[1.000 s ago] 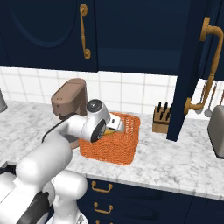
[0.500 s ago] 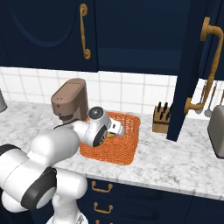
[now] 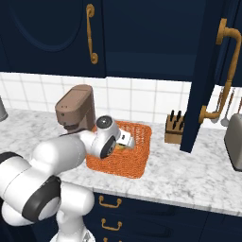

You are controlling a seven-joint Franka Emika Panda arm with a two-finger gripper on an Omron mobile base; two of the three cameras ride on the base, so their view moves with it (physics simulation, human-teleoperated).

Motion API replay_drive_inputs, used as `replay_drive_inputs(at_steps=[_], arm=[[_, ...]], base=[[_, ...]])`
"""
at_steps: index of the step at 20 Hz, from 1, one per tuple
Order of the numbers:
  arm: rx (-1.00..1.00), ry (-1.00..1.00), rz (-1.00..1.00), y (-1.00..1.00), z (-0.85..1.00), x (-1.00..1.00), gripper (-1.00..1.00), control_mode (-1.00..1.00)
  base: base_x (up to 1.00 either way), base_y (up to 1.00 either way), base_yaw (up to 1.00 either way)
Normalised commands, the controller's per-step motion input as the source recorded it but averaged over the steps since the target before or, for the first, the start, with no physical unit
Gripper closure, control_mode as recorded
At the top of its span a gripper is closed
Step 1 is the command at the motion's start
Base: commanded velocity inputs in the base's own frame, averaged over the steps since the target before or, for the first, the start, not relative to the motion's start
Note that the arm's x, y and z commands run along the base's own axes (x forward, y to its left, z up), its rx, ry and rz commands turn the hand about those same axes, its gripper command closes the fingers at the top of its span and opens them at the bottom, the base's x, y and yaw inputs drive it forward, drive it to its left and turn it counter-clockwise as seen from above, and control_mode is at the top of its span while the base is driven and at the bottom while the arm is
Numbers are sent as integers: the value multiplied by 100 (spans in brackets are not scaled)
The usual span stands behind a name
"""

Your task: Open the cabinet, pick up the bread from the cabinet and place it in the basket. Then move the basket to the dining counter.

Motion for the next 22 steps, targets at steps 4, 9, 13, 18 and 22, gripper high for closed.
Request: replay_drive_inputs(at_steps=[4,9,13,18,22], arm=[[1,6,0,0,52,-7,-100,-100],[0,4,0,0,12,-46,-100,-100],[0,0,4,9,56,-44,-100,-100],[-8,5,19,88,36,-4,-100,-100],[-15,14,23,98,1,0,-100,-100]], base=[[0,0,0],[0,0,0],[0,0,0],[0,0,0],[0,0,0]])
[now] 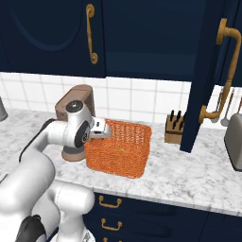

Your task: Open the cabinet, pick up the bread from the cabinet and place it in the basket. Then move the basket to the dining counter.

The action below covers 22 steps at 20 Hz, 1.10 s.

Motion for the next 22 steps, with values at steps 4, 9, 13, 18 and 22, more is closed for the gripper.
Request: replay_drive_inputs(at_steps=[4,9,13,18,22], arm=[[-17,12,12,36,0,0,-100,-100],[-23,30,5,-2,-50,10,-100,-100],[-16,24,4,-1,-28,8,-100,-100],[-11,6,5,-8,-34,5,100,-100],[-3,11,1,-13,-48,-4,100,-100]], base=[[0,0,0],[0,0,0],[0,0,0],[0,0,0],[0,0,0]])
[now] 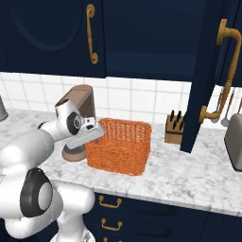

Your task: Open the cabinet, pick up the bread from the cabinet and place it in the basket. Then move the basket to the dining counter.

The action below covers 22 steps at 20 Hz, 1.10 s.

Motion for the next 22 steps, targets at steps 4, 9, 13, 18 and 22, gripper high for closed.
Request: replay_drive_inputs(at_steps=[4,9,13,18,22], arm=[[0,10,0,-2,-37,-6,100,-100],[-4,-6,0,0,0,-63,100,-100],[-7,-6,0,1,33,-97,100,-100],[-10,-24,0,-1,92,-94,100,-100],[-2,-18,1,0,100,-80,100,-100]], base=[[0,0,0],[0,0,0],[0,0,0],[0,0,0],[0,0,0]])
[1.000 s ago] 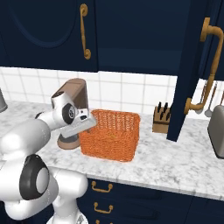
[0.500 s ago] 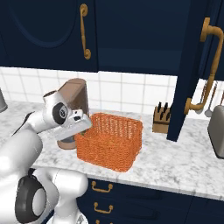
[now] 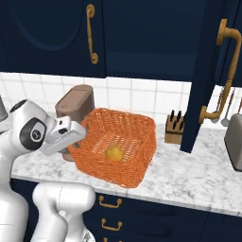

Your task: Open the cabinet, pick up the bread from the cabinet and place it in the basket. Then move the basket to the dining counter.

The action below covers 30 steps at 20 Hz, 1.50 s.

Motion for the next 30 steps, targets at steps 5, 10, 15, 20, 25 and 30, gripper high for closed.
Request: replay_drive_inputs(at_steps=[5,10,15,20,25,30], arm=[[0,-6,1,0,82,-38,100,-100],[4,4,3,0,51,-1,100,-100],[-1,20,8,4,52,0,100,-100],[-9,19,10,7,22,-5,100,-100],[-2,0,3,0,1,-16,100,100],[0,0,0,0,0,0,100,100]], base=[[0,0,0],[0,0,0],[0,0,0],[0,0,0],[-6,4,0],[-56,0,-1]])
